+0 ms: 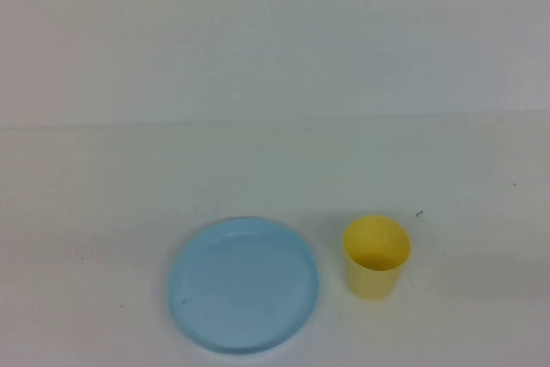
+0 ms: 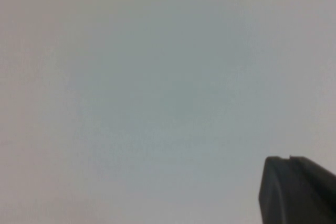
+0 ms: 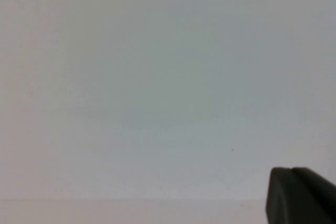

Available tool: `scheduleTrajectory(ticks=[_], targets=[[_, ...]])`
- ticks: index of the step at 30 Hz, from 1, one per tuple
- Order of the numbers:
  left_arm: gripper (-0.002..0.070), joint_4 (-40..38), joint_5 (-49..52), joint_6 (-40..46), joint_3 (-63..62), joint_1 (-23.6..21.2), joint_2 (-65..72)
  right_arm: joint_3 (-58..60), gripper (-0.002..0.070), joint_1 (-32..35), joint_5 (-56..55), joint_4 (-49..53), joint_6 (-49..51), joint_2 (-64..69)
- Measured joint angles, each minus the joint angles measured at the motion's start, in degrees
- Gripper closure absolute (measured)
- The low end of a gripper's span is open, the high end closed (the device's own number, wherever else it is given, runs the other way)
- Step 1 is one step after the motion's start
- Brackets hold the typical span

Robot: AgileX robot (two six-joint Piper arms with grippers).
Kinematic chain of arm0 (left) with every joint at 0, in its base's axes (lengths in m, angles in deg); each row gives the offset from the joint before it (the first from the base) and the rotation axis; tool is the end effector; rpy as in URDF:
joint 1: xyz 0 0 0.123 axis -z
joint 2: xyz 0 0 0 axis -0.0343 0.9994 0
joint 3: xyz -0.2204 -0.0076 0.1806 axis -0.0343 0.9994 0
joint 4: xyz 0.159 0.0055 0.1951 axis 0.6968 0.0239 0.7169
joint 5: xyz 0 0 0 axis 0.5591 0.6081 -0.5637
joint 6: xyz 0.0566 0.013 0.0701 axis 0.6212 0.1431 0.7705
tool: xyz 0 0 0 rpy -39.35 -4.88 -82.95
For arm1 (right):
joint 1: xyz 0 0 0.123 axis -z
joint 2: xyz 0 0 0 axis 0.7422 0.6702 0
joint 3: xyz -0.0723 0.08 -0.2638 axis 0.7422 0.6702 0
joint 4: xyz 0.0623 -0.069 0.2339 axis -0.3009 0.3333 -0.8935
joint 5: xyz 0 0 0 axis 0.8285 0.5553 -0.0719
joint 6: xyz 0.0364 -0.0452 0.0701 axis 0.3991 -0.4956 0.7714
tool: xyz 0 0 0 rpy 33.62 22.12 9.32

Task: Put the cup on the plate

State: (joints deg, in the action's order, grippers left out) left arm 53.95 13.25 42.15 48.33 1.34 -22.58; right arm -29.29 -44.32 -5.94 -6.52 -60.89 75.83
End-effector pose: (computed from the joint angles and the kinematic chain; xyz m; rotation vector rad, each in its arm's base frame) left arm 0.0428 0.0005 0.3359 0.0683 1.3000 0.1084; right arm 0.0411 -0.0032 0.2717 0.0077 1.4010 -0.1050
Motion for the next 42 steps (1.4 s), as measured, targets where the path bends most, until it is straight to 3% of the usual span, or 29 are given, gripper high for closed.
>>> scheduleTrajectory(ticks=[5, 9, 11, 14, 16, 19, 21, 22, 28, 34, 42], targets=[[0.0673, 0.0, 18.61, -5.12, -9.73, 0.0, 13.3, -10.17, 0.0674, 0.0, 10.77, 0.51, -0.94, 9.95], [0.0673, -8.75, 20.34, -10.84, -9.96, 0.11, 23.44, -16.28, 0.0674, 0.0, 21.19, -1.34, -2.76, 20.36], [0.0673, -14.65, 22.09, -5.95, -9.96, 0.11, 28.12, -18.01, 0.0674, 0.0, 24.08, -4.42, -5.28, 24.4], [0.0661, -26.38, 24.1, 8.12, -9.96, 0.11, 35.56, -18.45, 0.0674, 0.0, 25.89, -12.25, -10.92, 28.61], [0.0578, -37.0, 25.99, 20.25, -10.2, 0.11, 39.69, -18.45, 0.0674, 0.0, 28.23, -18.64, -16.16, 29.84], [0.0347, -53.02, 29.63, 39.42, -10.44, 0.11, 45.11, -18.55, 0.0674, 0.0, 33.41, -25.41, -25.17, 30.46], [0.0196, -60.01, 30.58, 47.82, -10.96, 0.11, 48.55, -18.55, 0.0674, 0.0, 37.1, -28.15, -28.7, 30.56], [0.0164, -61.17, 30.34, 49.4, -11.21, 0.11, 49.96, -18.55, 0.0674, 0.0, 39.25, -28.97, -29.9, 30.55], [0.0214, -58.69, 31.55, 50.18, -15.49, 1.12, 61.35, -18.88, 0.0674, 0.0, 44.22, -30.24, -31.69, 30.55], [0.0247, -57.91, 22.25, 48.53, -20.35, 8.94, 71.71, -18.88, 0.0674, 0.0, 44.97, -30.51, -31.91, 30.55], [0.0247, -40.55, 24.71, 34.73, -27.73, 10.95, 84.16, -18.88, 0.0674, 0.0, 47.98, -31.55, -31.91, 30.55]])
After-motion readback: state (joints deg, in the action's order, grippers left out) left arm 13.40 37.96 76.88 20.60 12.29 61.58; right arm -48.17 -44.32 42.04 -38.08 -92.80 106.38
